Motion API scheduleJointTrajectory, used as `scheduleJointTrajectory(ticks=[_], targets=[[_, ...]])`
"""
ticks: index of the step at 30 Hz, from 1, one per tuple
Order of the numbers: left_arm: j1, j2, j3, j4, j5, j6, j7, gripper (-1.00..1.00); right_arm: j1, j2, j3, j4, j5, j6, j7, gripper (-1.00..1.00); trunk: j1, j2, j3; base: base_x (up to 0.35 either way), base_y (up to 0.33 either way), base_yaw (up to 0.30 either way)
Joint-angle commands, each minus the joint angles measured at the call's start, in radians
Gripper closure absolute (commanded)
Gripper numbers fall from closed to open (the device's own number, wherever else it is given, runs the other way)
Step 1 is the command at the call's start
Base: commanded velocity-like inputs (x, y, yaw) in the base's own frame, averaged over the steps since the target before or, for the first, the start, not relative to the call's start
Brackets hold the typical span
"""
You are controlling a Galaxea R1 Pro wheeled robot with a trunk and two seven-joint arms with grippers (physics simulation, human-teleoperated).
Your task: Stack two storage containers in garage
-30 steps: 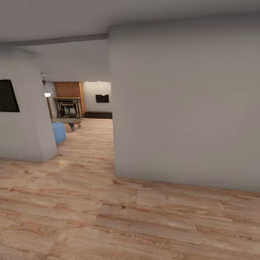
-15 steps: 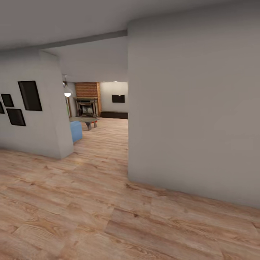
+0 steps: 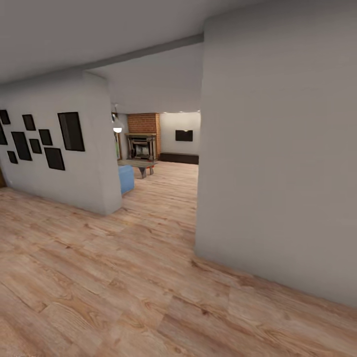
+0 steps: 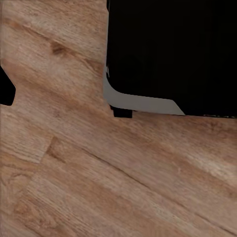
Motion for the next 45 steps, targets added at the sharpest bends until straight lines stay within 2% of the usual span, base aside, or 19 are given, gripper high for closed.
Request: scheduleJointTrajectory(ticks=[1,30,45], targets=[[-0.001,0.000,0.003,0.001,0.004,-0.003,0.002,-1.00,-0.001,0.000,0.009,0.003,-0.009,-0.006,-0.001,-1.00,0.001,-0.001,-0.002,0.323,0.000,0.274],[-0.001,0.000,0.002,0.001,0.004,-0.003,0.002,-1.00,-0.001,0.001,0.007,0.003,-0.008,-0.006,0.001,-1.00,0.001,-0.001,-0.002,0.322,0.000,0.274],[-0.001,0.000,0.002,0.001,0.004,-0.003,0.002,-1.00,-0.001,-0.004,0.010,0.003,-0.005,-0.006,0.001,-1.00,0.001,-0.001,-0.002,0.322,0.000,0.028]])
